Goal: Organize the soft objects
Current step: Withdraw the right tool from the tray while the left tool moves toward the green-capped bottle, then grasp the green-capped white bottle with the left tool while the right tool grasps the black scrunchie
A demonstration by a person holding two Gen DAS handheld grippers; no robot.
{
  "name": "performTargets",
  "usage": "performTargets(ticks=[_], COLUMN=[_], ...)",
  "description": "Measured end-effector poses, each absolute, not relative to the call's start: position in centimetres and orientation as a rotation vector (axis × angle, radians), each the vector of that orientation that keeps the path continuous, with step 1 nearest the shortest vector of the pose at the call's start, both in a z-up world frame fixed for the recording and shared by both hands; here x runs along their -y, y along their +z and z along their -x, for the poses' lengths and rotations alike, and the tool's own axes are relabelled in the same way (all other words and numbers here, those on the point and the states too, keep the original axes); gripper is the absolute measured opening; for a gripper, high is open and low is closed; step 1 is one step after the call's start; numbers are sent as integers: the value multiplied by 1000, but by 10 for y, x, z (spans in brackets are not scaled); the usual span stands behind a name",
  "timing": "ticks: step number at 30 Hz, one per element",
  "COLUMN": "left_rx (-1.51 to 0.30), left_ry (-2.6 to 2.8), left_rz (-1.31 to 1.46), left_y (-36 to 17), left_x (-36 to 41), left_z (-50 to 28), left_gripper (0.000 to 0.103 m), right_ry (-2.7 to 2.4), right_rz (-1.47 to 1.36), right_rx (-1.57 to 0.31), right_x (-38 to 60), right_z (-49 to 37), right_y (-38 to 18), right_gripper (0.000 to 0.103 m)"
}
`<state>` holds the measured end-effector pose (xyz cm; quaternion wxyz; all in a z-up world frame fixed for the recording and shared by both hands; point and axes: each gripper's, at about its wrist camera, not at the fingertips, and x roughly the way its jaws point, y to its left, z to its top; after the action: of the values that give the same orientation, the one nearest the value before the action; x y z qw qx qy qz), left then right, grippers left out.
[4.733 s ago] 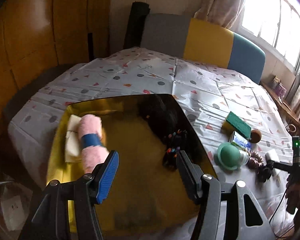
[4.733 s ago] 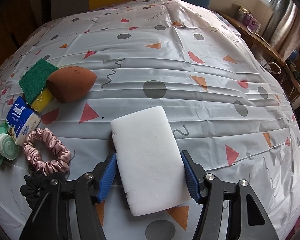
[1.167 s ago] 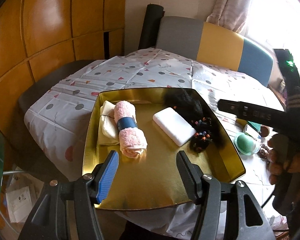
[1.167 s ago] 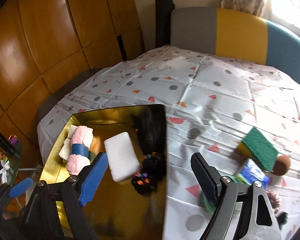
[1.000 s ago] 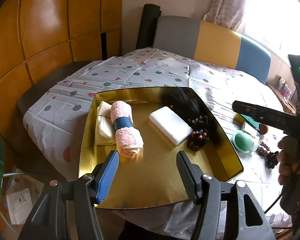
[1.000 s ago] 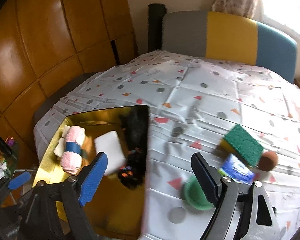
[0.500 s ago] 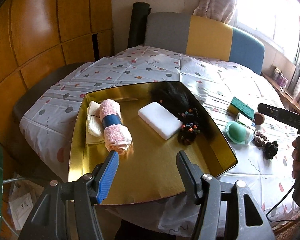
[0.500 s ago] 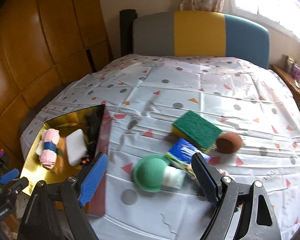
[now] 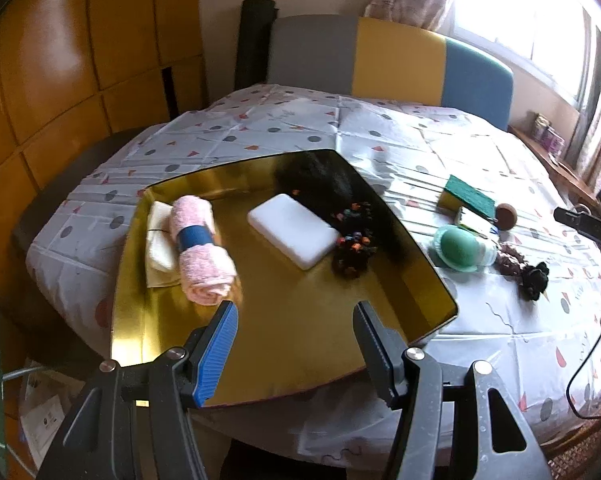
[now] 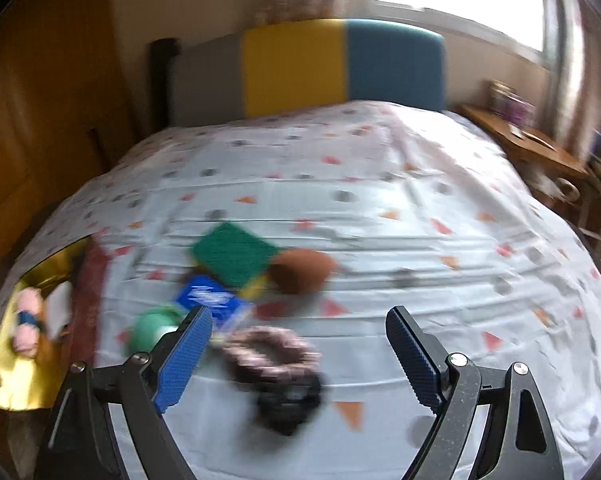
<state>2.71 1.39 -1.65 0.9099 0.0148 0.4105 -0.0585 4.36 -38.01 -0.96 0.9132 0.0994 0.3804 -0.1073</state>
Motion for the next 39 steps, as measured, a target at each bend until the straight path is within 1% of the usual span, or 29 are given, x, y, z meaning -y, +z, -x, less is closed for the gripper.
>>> performTargets(ticks=[4,7,15,20,21,23,28,31,34,37,38,39], left_rx=[-862,-865,-875,-904,-913,-937,-958,-972,-1002,-1026,-1038,-1057], left_ry=[-186,-249,-425,-474,-483,-494,-518,-509,-469,-456,-458,-461], left_rz=[-36,-51,-187,-302,-323,-386,-536,-637,-663,-603,-580,-533], left_y=[-14,-10,-7,-18,-22,-33,-57,-72,-87,-93,-95,-96], left_x=[1,21,97,148,157,174,210,225,229,226,224,221], left_z=[-31,-33,-46,-68,-73,-82,-98,-105,-119,-133,-137,-140], left_gripper=[61,61,61,61,61,73,75,79,79,79,75,73], right_ry=[-344,-370,-368,-355,-353,-350,-344,-344,-340,-338,-337,-336], right_rz=[-312,-414,-456,-486,-492,-502,-532,-558,-587,-596,-591,-581], right_rx=[-815,-785,-794,-790,-791,-792,-794,-789,-790,-792,-794,-795], right_x=[419,438,444,445,446,447,452,456,460,461,461,459], right_z=[-35,-32,-30,-29,-29,-29,-29,-28,-27,-27,-27,-28], right_y=[-28,-27,-29,-29,-30,-30,-31,-32,-33,-34,-34,-34], right_gripper=[89,89,90,92,92,92,92,92,93,93,93,93])
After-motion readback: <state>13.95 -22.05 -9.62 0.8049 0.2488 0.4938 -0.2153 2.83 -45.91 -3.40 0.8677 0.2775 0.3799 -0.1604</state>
